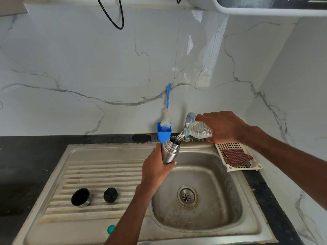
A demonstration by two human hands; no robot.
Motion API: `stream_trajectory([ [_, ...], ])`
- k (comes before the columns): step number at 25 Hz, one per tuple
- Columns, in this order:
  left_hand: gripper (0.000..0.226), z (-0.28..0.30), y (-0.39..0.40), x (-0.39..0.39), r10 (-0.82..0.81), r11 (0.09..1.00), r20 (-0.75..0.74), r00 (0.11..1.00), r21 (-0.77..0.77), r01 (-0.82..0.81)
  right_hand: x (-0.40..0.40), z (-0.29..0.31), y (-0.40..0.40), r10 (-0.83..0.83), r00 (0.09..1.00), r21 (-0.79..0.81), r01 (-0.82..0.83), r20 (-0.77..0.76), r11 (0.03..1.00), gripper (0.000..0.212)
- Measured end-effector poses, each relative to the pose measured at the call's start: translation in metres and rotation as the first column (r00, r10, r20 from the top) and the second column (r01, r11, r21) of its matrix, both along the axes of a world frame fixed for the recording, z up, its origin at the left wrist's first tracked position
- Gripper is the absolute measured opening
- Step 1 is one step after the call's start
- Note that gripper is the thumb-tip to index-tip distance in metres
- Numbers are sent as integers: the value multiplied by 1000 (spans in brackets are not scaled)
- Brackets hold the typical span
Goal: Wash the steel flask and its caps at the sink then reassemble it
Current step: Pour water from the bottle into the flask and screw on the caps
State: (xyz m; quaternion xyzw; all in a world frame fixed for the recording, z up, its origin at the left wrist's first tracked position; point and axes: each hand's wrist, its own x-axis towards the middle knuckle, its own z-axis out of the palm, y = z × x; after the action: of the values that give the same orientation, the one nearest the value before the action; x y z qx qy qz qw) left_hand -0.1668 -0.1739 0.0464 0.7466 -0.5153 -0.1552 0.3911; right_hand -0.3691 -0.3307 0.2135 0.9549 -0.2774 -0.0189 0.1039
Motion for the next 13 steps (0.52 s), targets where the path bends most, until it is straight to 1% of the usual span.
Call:
stream_trajectory([
  [4,61,-1,0,-1,-4,1000,63,998,29,2,0,-4,-4,2,1000,-12,-2,-12,1000,72],
  [13,62,-4,0,-3,-10,999,79,997,37,7,0,-11,-17,41,998,-112,-46,-45,993,74],
])
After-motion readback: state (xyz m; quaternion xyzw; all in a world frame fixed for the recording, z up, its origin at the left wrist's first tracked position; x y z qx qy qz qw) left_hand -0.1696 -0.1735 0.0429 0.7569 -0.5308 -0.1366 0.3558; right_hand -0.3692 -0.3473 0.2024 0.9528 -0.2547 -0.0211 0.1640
